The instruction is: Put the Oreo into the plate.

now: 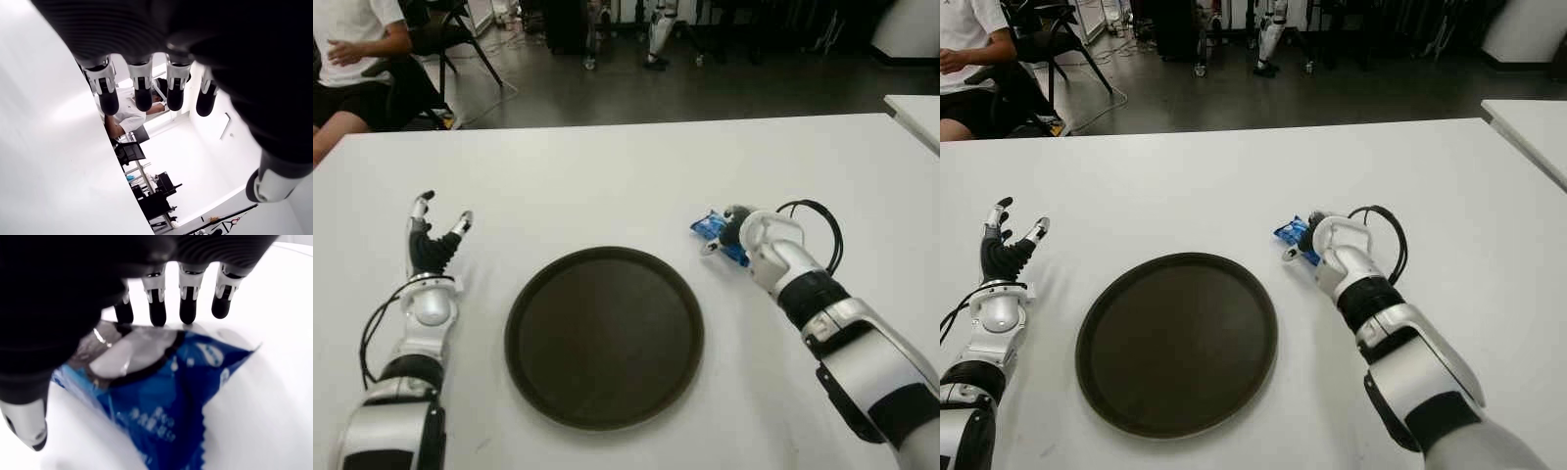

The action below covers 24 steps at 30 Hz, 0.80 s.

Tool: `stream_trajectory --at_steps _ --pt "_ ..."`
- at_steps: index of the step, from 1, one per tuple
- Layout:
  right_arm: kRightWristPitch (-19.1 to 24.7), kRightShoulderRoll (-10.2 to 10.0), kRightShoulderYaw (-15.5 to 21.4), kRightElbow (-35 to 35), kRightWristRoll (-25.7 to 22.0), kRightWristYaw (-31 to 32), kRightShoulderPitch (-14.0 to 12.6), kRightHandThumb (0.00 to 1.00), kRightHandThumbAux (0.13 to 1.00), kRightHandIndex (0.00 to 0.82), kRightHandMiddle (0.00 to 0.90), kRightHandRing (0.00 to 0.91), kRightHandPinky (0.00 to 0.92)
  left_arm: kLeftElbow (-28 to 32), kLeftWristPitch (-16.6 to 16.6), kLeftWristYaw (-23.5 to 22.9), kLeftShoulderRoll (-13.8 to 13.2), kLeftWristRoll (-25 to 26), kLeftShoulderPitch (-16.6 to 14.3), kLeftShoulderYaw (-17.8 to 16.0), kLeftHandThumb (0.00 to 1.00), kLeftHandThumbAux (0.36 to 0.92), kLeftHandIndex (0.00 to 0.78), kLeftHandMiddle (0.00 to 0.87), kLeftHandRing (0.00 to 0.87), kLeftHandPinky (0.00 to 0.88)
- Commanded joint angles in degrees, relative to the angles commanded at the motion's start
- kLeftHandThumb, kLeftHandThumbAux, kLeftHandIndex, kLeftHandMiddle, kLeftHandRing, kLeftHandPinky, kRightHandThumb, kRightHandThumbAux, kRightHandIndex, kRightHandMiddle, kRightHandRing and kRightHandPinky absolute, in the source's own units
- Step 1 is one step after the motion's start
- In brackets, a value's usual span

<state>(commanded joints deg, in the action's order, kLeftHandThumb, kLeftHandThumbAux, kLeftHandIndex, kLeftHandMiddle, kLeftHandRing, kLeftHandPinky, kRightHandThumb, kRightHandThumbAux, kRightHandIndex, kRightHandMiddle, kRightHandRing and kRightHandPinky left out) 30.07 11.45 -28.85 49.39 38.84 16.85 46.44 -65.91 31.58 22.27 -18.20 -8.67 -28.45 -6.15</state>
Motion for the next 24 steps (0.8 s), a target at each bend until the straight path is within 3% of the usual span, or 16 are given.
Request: stream_trajectory --at_steps 12,24 --pt "0.18 -1.09 0.9 3.42 -0.92 -0.69 1.21 0.0 0.603 0.113 0.118 0.059 0.0 0.33 0.91 1.17 -0.15 -1.05 0.31 0.61 0.0 0.615 0.005 0.0 0.0 0.0" --pt "0.44 -1.35 0.76 4.69 -1.4 -0.38 1.73 0.0 0.608 0.127 0.129 0.068 0.0 -0.5 0.29 1.41 -0.38 -0.89 0.05 0.31 0.0 0.572 0.0 0.0 0.0 0.0"
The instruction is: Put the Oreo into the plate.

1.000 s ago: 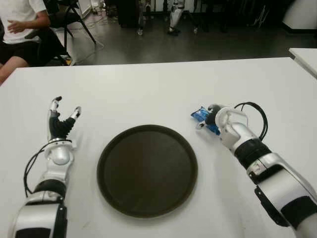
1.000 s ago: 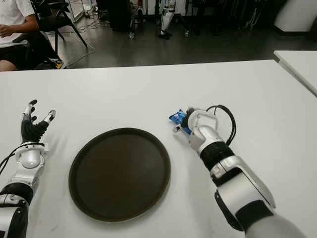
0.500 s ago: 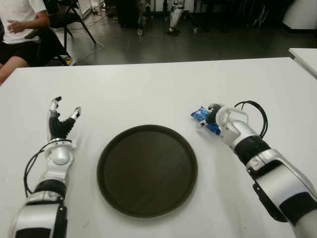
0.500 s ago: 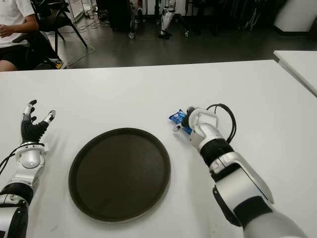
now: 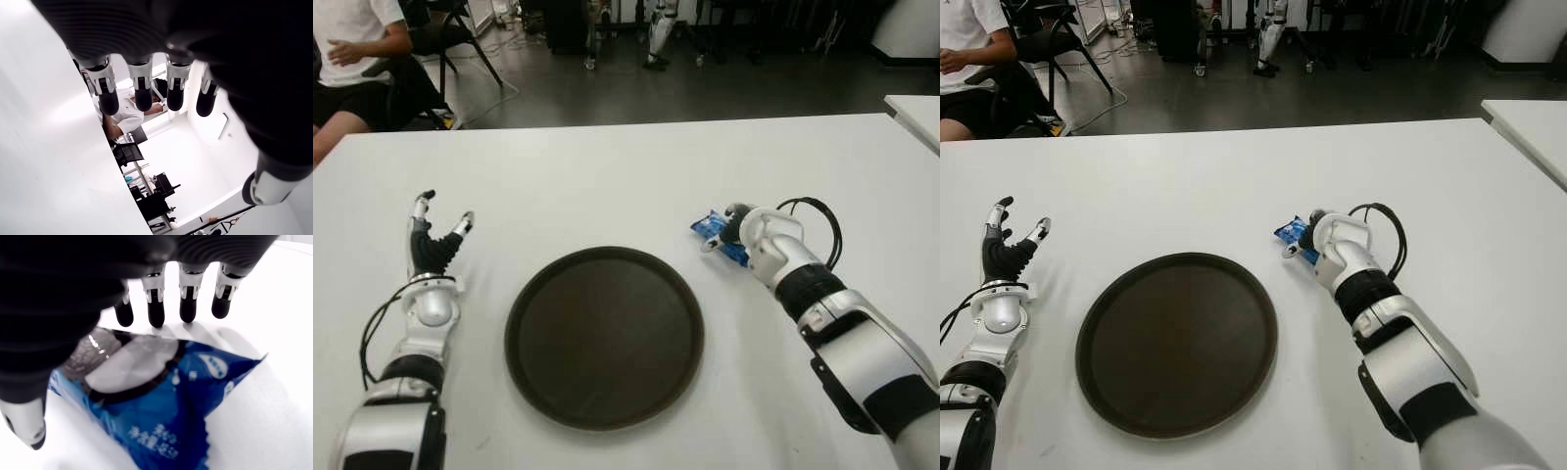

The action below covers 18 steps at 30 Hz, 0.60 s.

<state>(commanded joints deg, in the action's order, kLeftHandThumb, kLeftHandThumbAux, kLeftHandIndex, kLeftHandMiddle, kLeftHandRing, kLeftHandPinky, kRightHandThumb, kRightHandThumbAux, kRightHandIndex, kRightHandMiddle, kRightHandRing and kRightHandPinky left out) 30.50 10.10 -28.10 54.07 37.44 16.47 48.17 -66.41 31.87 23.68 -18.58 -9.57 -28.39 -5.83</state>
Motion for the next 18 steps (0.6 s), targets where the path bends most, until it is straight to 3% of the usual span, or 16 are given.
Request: stream_trajectory --at_steps 18 --pt "0.32 0.29 -0.36 0.32 -0.44 -1.54 -0.43 0.0 0.595 0.113 0.118 0.059 0.0 0.11 0.68 -0.12 -0.06 -0.26 0.26 0.17 0.0 0.568 0.0 0.0 0.0 0.0"
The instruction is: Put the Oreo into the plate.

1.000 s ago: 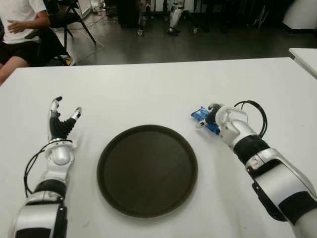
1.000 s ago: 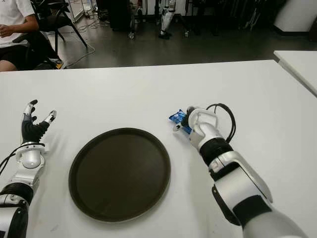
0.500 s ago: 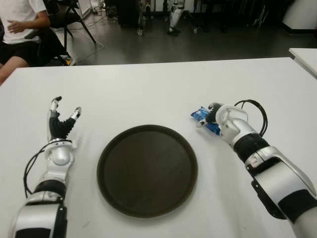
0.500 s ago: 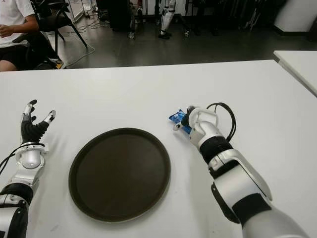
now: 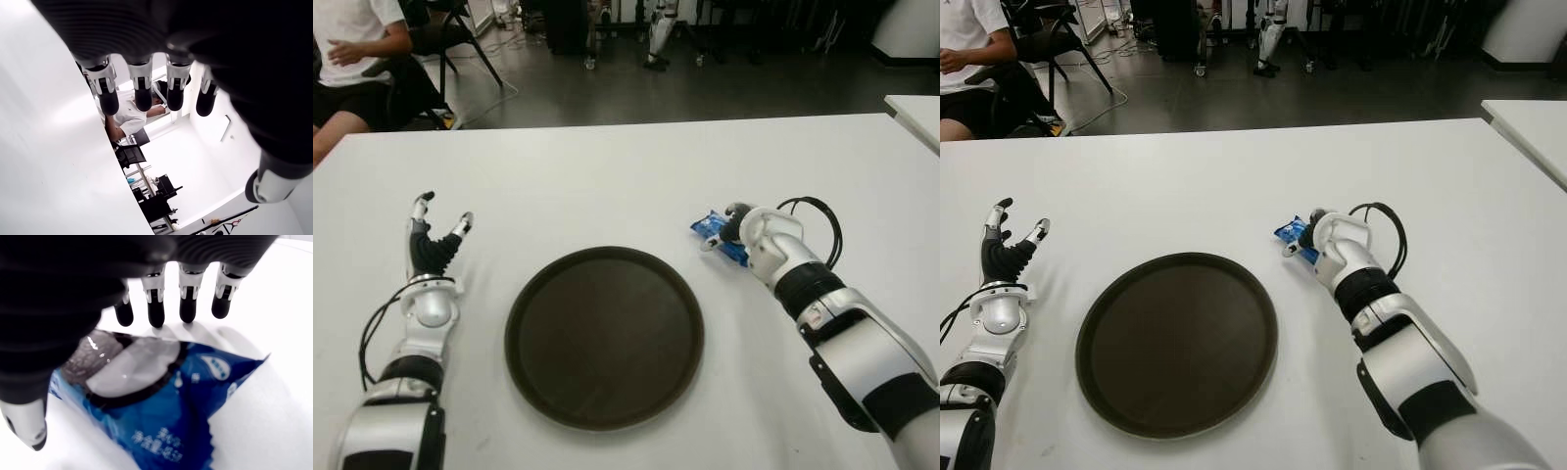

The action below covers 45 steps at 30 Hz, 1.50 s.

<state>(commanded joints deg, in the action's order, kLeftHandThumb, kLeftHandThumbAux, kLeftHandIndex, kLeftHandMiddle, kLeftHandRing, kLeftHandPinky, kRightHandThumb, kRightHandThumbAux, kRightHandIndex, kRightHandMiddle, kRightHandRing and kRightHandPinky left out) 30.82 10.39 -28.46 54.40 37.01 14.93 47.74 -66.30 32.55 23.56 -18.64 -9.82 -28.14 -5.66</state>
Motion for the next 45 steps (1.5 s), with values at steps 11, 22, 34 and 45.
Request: stream_trajectory --at_steps 11,22,34,45 --pt "-0.62 0.33 -1.24 2.36 0.5 0.45 0.53 0.0 0.584 0.093 0.104 0.048 0.0 0.07 0.6 -1.35 0.06 0.89 -0.05 -0.47 0.0 0.593 0.0 0.0 0.0 0.0" --pt "-1.21 1.11 -2.14 1.11 0.74 0.99 -0.55 0.0 0.545 0.086 0.105 0.054 0.0 0.08 0.39 -0.41 -0.54 -0.3 0.18 0.23 0.0 0.602 0.0 0.0 0.0 0.0" --pt "-1.45 2.23 -2.55 -0.19 0.59 1.6 -1.34 0.0 0.564 0.092 0.104 0.048 0.0 -0.33 0.7 -2.0 -0.08 1.57 -0.05 -1.1 0.0 0.594 0.0 0.0 0.0 0.0" --pt "-1.96 2.13 -2.53 -0.26 0.44 1.55 -1.58 0.0 0.558 0.094 0.105 0.05 0.0 -0.64 0.6 -1.01 -0.57 0.37 -0.13 -0.23 0.0 0.596 0.0 0.0 0.0 0.0"
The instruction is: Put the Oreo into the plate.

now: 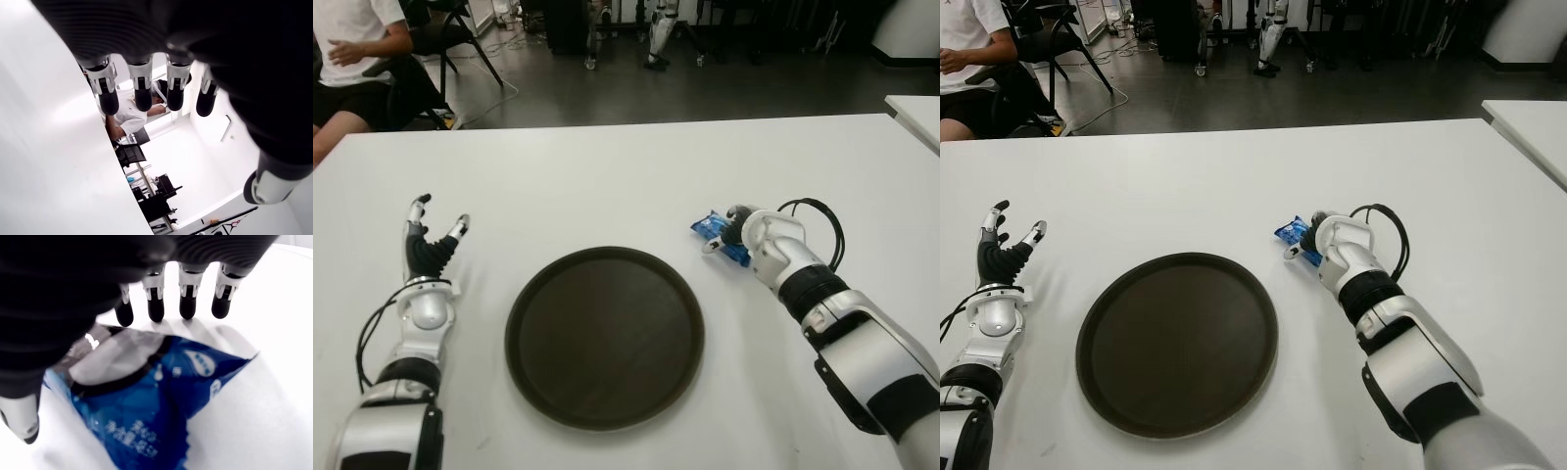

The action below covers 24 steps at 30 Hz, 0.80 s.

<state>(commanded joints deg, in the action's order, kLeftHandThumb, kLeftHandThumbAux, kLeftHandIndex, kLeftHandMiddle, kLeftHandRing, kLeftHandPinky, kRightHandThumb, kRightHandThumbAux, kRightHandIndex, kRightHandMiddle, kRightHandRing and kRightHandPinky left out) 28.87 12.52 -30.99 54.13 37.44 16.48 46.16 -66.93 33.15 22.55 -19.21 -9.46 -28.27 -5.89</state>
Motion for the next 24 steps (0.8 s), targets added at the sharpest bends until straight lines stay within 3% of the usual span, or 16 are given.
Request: stream_trajectory --at_steps 15,24 --pt "0.81 0.19 -0.16 -1.12 0.23 0.31 -0.48 0.0 0.555 0.096 0.107 0.051 0.0 -0.28 -0.17 -0.39 0.23 0.97 -0.1 -0.65 0.0 0.625 0.0 0.008 0.0 0.0" --pt "1.85 0.05 -0.17 -1.73 0.23 0.48 -0.7 0.0 0.563 0.097 0.107 0.053 0.0 -0.31 0.0 0.14 -0.1 -0.02 -0.11 0.11 0.0 0.591 0.0 0.0 0.0 0.0"
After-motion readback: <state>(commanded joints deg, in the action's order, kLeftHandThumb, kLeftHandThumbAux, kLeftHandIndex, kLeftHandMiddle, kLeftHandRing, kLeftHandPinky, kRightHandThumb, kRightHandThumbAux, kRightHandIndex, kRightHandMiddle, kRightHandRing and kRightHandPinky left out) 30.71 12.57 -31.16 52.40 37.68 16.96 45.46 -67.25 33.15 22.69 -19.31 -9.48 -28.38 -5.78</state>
